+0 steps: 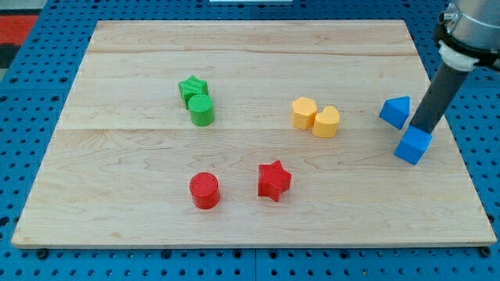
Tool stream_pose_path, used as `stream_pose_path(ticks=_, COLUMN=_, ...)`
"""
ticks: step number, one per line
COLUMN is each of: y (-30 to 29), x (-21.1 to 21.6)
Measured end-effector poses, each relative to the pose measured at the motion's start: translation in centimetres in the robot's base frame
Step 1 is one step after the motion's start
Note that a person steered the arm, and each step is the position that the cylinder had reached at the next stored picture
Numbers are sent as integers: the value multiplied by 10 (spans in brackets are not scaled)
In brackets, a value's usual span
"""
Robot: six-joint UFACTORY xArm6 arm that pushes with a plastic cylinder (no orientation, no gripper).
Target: Move your arm towards the blue triangle
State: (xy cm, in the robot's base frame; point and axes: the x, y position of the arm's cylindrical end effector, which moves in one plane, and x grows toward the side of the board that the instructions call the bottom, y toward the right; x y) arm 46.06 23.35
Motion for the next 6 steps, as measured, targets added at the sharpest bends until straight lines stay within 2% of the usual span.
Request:
stream_pose_path(ticks=3, y=-25, x=51)
stream_pose_path(ticks=4, y=-17, x=46)
stream_pose_path(ticks=5, y=65, x=6)
stream_pose_path(ticks=6, y=76, x=-20)
